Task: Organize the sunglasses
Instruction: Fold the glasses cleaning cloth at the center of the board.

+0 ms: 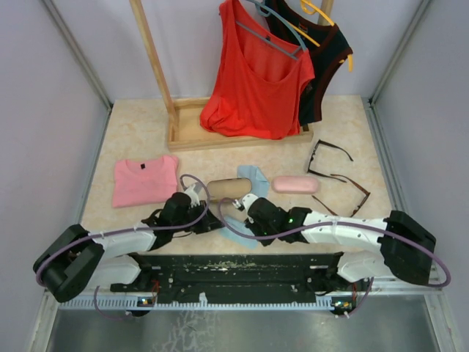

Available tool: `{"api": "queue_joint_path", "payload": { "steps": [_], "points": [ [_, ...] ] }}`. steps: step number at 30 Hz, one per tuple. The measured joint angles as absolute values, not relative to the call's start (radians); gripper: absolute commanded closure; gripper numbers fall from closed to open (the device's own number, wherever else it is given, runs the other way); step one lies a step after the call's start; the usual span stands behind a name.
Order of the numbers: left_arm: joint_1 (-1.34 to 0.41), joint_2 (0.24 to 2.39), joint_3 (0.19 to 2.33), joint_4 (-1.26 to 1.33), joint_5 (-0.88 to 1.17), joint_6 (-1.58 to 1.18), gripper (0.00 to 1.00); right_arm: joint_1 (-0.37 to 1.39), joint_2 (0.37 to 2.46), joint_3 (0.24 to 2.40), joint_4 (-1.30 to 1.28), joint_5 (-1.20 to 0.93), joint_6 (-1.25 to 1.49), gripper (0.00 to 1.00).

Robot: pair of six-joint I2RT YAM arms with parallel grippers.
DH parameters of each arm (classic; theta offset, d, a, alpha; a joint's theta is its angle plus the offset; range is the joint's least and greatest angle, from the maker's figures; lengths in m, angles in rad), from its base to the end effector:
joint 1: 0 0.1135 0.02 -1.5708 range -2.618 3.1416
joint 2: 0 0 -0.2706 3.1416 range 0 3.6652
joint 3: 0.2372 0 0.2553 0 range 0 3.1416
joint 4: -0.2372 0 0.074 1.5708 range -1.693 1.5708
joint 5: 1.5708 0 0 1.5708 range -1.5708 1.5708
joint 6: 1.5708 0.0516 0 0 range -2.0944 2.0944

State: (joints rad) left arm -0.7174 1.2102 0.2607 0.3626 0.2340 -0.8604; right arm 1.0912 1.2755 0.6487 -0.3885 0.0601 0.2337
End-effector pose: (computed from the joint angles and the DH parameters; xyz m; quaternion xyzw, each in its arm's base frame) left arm 0.1588 -0.1544 0.1311 -0.0075 0.8771 -0.4054 0.2575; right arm 0.1152 0.2147 0.1688 -0.3921 0.8777 0.1458 0.2339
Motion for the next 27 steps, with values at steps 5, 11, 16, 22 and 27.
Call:
{"api": "queue_joint_path", "payload": {
  "steps": [5, 11, 16, 22, 27],
  "points": [
    [-0.717, 1.211, 0.244, 0.358, 0.246, -0.86, 0.65, 1.091, 1.192, 0.649, -0.405, 0.163, 0.296, 0.76],
    [-0.717, 1.191, 0.215, 0.331, 0.246, -0.863, 0.57, 1.091, 1.061, 0.608, -0.409, 0.298, 0.462, 0.71],
    [-0.717, 1.11, 0.214, 0.25, 0.205, -0.847, 0.49, 1.091, 0.992, 0.557, -0.403, 0.354, 0.622, 0.7],
    [-0.717, 1.032, 0.214, 0.169, 0.143, -0.826, 0.48, 1.091, 0.983, 0.479, -0.345, 0.366, 0.843, 0.67],
    [-0.717, 1.01, 0.214, 0.131, 0.116, -0.809, 0.48, 1.091, 1.014, 0.43, -0.297, 0.362, 0.981, 0.64]
  ]
}}
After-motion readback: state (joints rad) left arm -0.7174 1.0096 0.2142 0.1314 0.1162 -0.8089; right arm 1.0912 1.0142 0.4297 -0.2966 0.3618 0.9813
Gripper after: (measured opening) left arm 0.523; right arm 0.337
